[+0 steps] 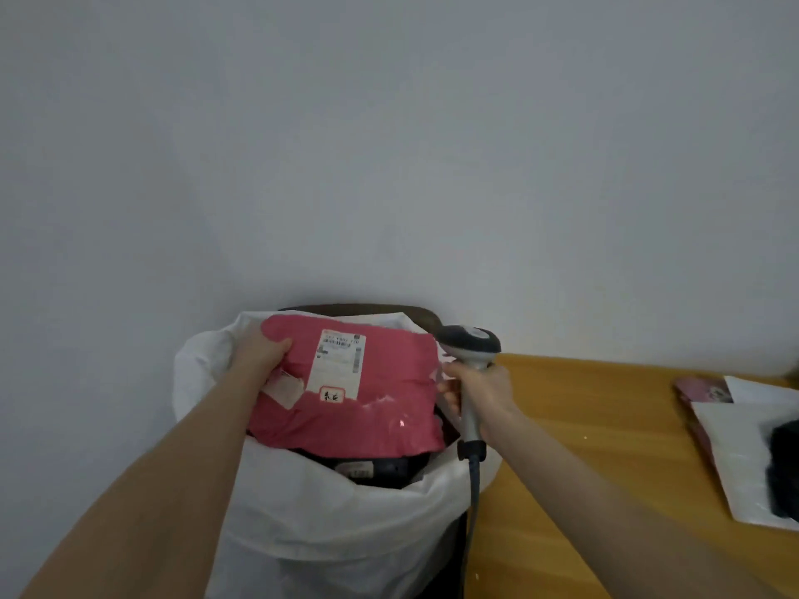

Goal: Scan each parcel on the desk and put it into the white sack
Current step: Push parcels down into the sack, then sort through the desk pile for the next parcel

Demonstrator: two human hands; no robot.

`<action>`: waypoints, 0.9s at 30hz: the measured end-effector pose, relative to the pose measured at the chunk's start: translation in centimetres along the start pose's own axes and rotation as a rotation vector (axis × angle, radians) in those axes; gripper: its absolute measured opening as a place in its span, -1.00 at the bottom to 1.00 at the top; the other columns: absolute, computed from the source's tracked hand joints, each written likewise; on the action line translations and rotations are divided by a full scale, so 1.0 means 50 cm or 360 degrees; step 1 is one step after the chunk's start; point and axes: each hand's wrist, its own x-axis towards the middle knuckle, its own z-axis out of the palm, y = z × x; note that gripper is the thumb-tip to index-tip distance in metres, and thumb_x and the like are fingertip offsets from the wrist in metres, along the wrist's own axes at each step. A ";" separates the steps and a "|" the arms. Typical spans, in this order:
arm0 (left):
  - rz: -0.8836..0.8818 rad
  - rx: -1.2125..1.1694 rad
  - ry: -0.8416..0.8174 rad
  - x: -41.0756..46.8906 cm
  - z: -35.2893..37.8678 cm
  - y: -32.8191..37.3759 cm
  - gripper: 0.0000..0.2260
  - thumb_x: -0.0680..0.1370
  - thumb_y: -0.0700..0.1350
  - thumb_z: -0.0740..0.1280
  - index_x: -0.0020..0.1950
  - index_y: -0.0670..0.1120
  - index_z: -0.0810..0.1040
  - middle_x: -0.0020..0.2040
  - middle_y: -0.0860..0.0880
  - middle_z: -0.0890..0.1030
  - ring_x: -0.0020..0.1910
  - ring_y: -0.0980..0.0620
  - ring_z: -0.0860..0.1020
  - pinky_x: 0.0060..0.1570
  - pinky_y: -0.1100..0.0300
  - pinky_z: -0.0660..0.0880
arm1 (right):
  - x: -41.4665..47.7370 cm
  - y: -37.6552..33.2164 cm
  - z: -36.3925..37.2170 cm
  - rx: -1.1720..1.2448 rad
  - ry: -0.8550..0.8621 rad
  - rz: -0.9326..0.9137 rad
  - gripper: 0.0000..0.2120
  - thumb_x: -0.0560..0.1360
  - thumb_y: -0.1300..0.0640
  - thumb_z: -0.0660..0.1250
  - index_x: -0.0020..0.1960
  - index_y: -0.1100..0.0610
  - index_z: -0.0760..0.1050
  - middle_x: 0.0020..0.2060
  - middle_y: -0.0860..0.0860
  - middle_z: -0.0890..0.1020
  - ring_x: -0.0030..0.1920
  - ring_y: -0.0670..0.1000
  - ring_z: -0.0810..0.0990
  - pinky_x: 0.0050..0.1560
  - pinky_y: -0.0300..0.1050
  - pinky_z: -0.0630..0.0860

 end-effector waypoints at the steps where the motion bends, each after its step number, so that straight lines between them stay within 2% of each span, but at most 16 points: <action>1: -0.0005 0.0191 -0.0010 0.011 0.012 -0.025 -0.66 0.49 -0.14 0.41 0.20 -0.25 0.48 0.05 -0.26 0.60 0.01 -0.23 0.58 0.06 -0.04 0.52 | 0.008 0.015 0.009 -0.0001 0.0007 0.0036 -0.88 0.44 0.30 0.37 -0.25 0.32 0.57 -0.45 0.14 0.60 -0.50 0.02 0.47 -0.42 -0.16 0.43; 3: -0.0033 0.0547 -0.0077 0.020 0.046 -0.056 -0.49 0.49 -0.04 0.40 0.33 -0.27 0.38 0.25 -0.28 0.50 0.22 -0.26 0.49 0.22 -0.08 0.44 | 0.020 0.040 0.019 -0.0029 0.0044 0.0072 -0.91 0.42 0.30 0.38 -0.21 0.33 0.60 -0.45 0.13 0.60 -0.50 0.02 0.48 -0.40 -0.15 0.44; 5: 0.0007 0.0811 -0.0010 0.007 0.075 -0.048 -0.39 0.51 0.01 0.37 0.43 -0.25 0.24 0.37 -0.30 0.35 0.34 -0.27 0.35 0.32 -0.13 0.34 | 0.026 0.053 0.020 -0.0057 0.0070 0.0086 -0.91 0.43 0.28 0.38 -0.17 0.32 0.60 -0.45 0.12 0.61 -0.49 0.01 0.49 -0.40 -0.14 0.46; 8: 0.0311 0.0992 0.0159 -0.017 0.113 0.007 -0.41 0.53 -0.05 0.32 0.48 -0.18 0.17 0.43 -0.27 0.25 0.41 -0.25 0.25 0.38 -0.08 0.21 | 0.027 0.050 0.008 -0.0043 0.0110 0.0097 -0.90 0.43 0.32 0.37 -0.26 0.28 0.56 -0.45 0.14 0.59 -0.49 0.03 0.48 -0.40 -0.14 0.45; 11: 0.0645 0.0885 0.0112 -0.043 0.182 0.077 -0.48 0.54 -0.16 0.26 0.48 -0.15 0.23 0.46 -0.24 0.22 0.45 -0.20 0.20 0.39 -0.03 0.20 | 0.022 0.036 -0.026 -0.0019 0.0210 0.0095 -0.95 0.44 0.34 0.36 -0.19 0.31 0.54 -0.40 0.19 0.60 -0.50 0.04 0.48 -0.42 -0.14 0.44; 15: 0.0943 0.0787 -0.0176 -0.131 0.321 0.182 -0.55 0.53 -0.19 0.26 0.43 -0.15 0.33 0.38 -0.21 0.31 0.35 -0.18 0.32 0.28 0.01 0.32 | 0.013 0.020 -0.128 0.0041 0.0446 0.0059 -0.92 0.46 0.30 0.38 -0.19 0.30 0.54 -0.45 0.15 0.59 -0.51 0.03 0.47 -0.43 -0.13 0.42; 20: 0.1198 0.0812 -0.0640 -0.289 0.508 0.297 -0.53 0.56 -0.16 0.25 0.46 -0.10 0.28 0.41 -0.15 0.27 0.36 -0.12 0.32 0.24 0.01 0.39 | -0.013 0.007 -0.335 0.0138 0.0800 0.0041 -0.89 0.49 0.28 0.36 -0.20 0.27 0.52 -0.46 0.13 0.56 -0.47 0.04 0.46 -0.41 -0.11 0.43; 27: 0.1318 0.0912 -0.1064 -0.495 0.751 0.400 -0.52 0.56 -0.04 0.31 0.45 -0.10 0.31 0.40 -0.15 0.31 0.34 -0.11 0.40 0.33 0.06 0.35 | -0.029 0.022 -0.637 0.0155 0.1196 0.0132 -0.84 0.47 0.26 0.35 -0.27 0.27 0.50 -0.44 0.14 0.59 -0.43 0.06 0.50 -0.36 -0.09 0.47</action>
